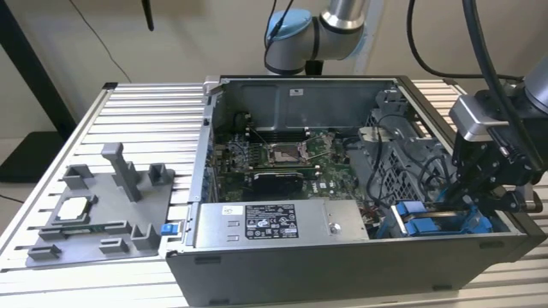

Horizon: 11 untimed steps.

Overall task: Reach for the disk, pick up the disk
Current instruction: 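Pick up the disk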

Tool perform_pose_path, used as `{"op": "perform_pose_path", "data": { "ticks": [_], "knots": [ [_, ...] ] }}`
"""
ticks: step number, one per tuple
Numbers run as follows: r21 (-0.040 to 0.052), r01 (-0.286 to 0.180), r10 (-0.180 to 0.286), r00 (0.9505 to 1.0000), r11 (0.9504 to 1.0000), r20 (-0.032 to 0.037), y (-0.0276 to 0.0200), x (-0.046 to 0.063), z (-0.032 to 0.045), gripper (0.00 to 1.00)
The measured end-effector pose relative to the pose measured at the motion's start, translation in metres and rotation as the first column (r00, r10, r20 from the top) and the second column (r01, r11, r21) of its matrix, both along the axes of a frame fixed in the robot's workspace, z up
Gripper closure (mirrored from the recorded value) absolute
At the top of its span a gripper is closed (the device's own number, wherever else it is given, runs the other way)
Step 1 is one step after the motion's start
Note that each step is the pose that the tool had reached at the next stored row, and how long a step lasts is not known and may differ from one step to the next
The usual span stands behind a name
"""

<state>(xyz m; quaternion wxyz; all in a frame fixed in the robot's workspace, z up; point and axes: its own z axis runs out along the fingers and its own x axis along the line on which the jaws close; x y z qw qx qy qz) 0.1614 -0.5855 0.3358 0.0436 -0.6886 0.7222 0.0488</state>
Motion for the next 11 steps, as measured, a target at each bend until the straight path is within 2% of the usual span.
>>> {"op": "perform_pose_path", "data": {
  "ticks": [6, 10, 11],
  "knots": [
    [-0.0007, 0.000, 0.000, 1.0000, 1.0000, 0.0000, 0.0000, 0.0000, -0.0057, 1.00],
    [0.0024, 0.000, 0.000, 1.0000, 1.0000, -0.0008, -0.0004, 0.0000, -0.0045, 1.00],
    [0.0024, 0.000, 0.000, 1.0000, 1.0000, -0.0015, -0.0003, -0.0001, -0.0025, 0.00]
  ]
}}
